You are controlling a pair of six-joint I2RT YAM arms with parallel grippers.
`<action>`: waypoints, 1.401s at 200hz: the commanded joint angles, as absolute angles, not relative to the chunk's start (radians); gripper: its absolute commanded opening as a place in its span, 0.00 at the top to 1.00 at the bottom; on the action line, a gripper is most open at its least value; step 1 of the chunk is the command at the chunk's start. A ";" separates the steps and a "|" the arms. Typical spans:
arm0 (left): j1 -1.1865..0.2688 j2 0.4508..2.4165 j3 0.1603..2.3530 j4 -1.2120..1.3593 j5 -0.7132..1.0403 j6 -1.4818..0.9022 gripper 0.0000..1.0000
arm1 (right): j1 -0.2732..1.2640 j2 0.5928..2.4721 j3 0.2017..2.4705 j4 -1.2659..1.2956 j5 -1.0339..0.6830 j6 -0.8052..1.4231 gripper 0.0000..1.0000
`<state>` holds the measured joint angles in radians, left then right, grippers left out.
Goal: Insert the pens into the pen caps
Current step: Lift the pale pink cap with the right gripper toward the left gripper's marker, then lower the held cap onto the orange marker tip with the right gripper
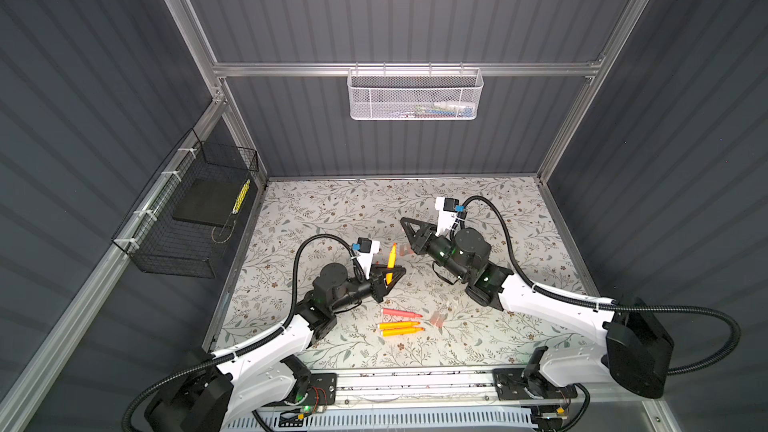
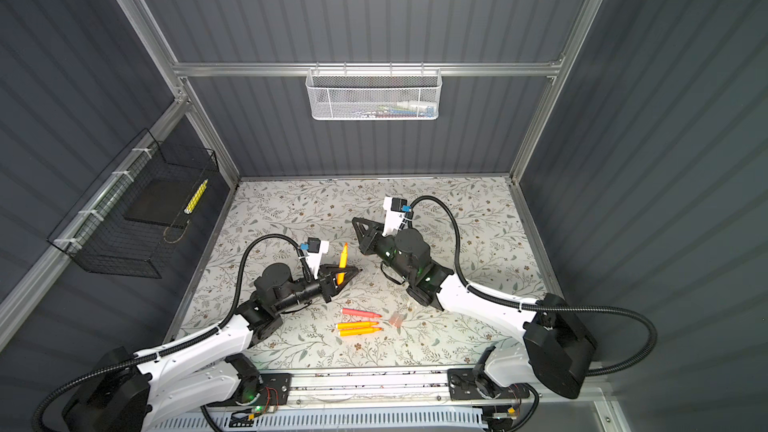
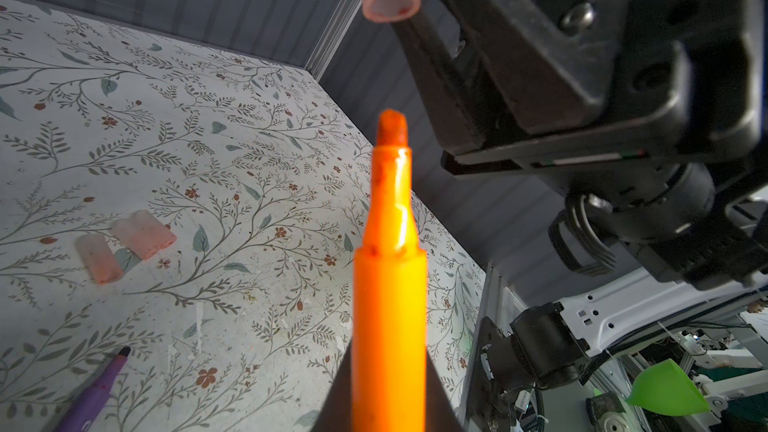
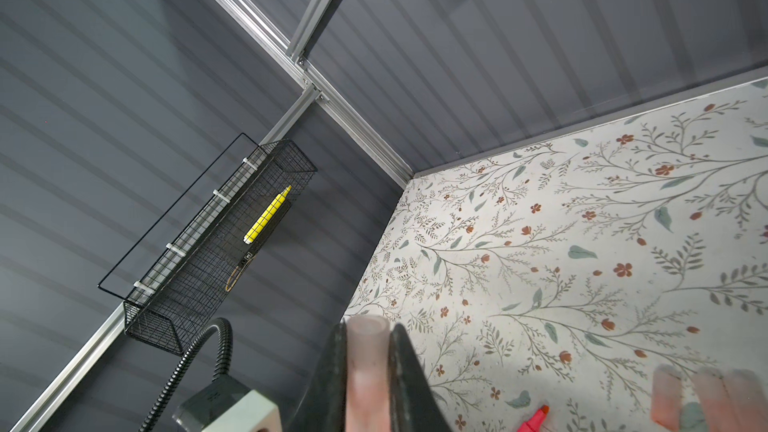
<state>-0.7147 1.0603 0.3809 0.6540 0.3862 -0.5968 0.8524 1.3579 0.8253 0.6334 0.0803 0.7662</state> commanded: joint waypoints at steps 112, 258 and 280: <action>-0.743 1.145 0.453 0.738 0.404 -0.633 1.00 | 0.860 1.304 0.825 0.639 0.083 0.765 0.98; -0.745 1.056 0.441 0.677 0.358 -0.609 1.00 | 0.943 1.332 0.788 0.676 0.180 0.747 0.99; -0.745 1.061 0.442 0.677 0.357 -0.608 1.00 | 0.948 1.324 0.784 0.675 0.184 0.743 0.99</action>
